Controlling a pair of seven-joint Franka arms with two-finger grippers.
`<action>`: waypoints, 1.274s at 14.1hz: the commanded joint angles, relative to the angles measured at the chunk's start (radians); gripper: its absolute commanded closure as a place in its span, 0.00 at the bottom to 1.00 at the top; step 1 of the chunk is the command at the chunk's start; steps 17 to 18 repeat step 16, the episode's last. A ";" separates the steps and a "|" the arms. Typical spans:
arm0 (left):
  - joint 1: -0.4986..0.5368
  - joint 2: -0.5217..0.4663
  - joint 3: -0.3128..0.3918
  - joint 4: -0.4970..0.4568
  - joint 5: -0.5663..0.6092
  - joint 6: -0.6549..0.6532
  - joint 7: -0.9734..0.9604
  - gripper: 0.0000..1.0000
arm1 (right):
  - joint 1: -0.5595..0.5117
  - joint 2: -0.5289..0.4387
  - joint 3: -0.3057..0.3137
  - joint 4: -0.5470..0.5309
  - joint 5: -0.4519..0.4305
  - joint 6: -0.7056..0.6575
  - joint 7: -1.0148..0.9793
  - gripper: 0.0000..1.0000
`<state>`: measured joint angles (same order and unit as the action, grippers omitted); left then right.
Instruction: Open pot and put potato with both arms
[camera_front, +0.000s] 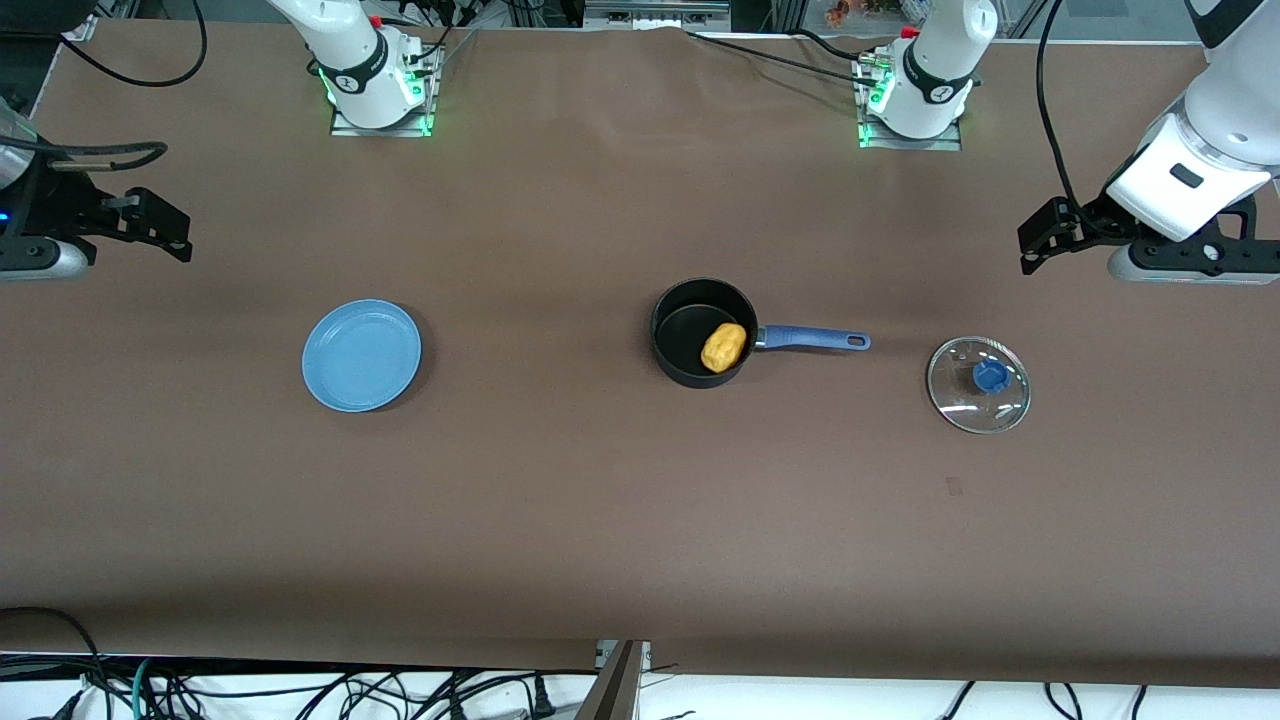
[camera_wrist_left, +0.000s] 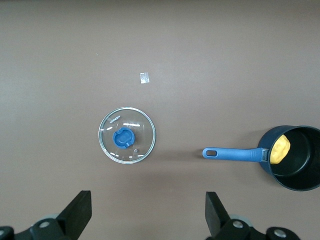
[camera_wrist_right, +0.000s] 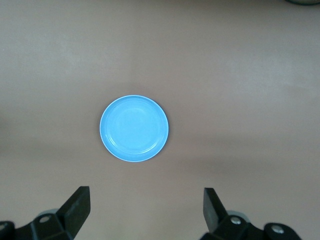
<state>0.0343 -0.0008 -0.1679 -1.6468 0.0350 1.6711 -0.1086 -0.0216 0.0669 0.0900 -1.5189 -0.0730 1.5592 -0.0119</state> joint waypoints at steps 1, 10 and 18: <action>0.010 0.022 -0.002 0.027 -0.004 -0.016 0.027 0.00 | -0.020 -0.009 0.013 -0.012 -0.002 0.008 -0.022 0.00; 0.010 0.022 0.001 0.038 -0.004 -0.011 0.029 0.00 | -0.021 0.005 0.010 -0.011 -0.001 0.012 -0.020 0.00; 0.010 0.024 -0.001 0.048 -0.003 -0.011 0.029 0.00 | -0.021 0.005 0.010 -0.011 -0.001 0.015 -0.020 0.00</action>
